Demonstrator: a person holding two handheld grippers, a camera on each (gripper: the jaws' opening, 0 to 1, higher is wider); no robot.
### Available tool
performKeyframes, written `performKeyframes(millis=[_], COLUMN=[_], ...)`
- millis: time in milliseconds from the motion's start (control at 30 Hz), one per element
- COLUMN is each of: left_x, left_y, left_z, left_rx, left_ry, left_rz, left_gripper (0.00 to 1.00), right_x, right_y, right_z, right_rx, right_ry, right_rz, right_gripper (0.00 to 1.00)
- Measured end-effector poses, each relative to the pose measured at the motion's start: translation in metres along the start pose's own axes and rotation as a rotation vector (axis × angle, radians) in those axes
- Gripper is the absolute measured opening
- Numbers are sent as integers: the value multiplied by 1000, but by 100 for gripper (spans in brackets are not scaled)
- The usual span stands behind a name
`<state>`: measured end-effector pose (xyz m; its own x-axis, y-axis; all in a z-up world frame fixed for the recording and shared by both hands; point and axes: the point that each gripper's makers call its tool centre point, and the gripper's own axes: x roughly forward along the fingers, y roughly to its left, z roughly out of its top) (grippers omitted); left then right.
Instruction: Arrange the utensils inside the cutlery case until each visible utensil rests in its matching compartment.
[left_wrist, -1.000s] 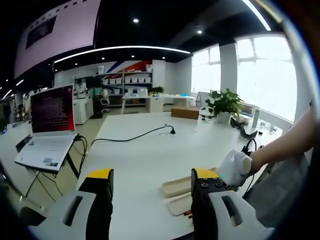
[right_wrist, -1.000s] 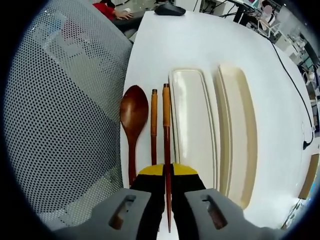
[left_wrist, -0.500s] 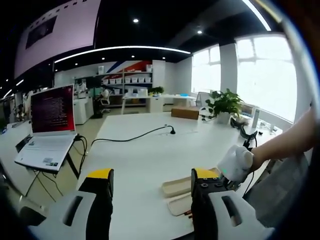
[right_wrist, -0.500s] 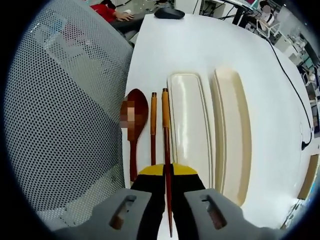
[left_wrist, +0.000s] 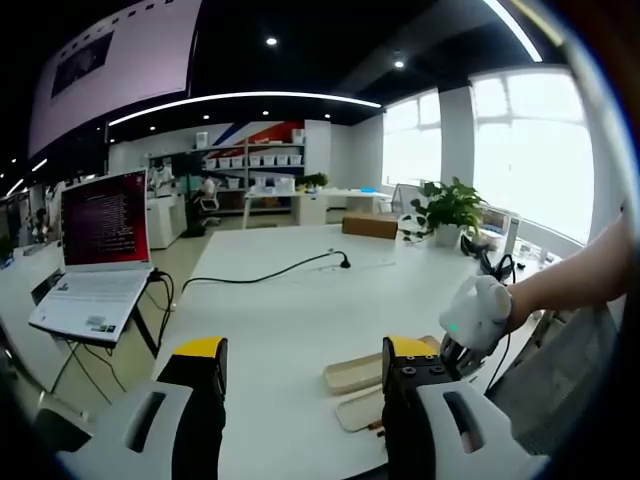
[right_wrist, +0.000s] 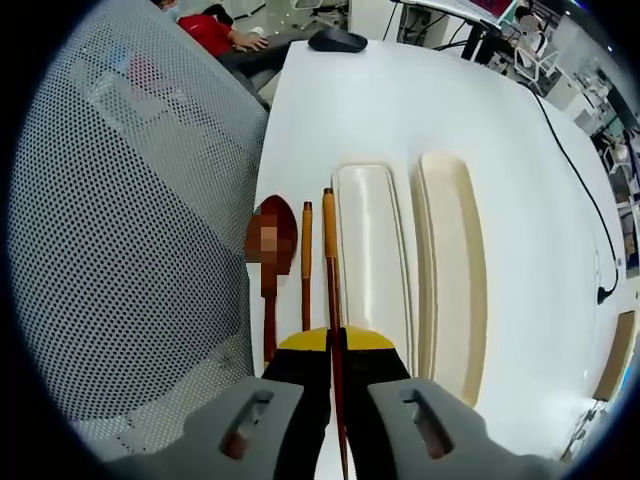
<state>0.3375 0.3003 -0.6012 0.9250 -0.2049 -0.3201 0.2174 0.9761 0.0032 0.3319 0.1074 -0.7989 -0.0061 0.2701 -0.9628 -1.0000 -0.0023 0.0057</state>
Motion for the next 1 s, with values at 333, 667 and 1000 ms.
performKeyframes(millis=[333, 667, 1000], left_x=[0, 0, 0], left_y=[-2, -1, 0], left_z=[0, -1, -2], left_rx=[2, 2, -3], left_ry=[2, 5, 8], left_rz=[-3, -5, -8], left_gripper=[64, 64, 64], right_x=[-12, -24, -31], right_y=[-5, -22, -49], right_z=[10, 16, 25], right_rx=[-13, -21, -37], right_ry=[-29, -56, -102], right_rz=[-18, -64, -176], right_gripper=[0, 0, 0])
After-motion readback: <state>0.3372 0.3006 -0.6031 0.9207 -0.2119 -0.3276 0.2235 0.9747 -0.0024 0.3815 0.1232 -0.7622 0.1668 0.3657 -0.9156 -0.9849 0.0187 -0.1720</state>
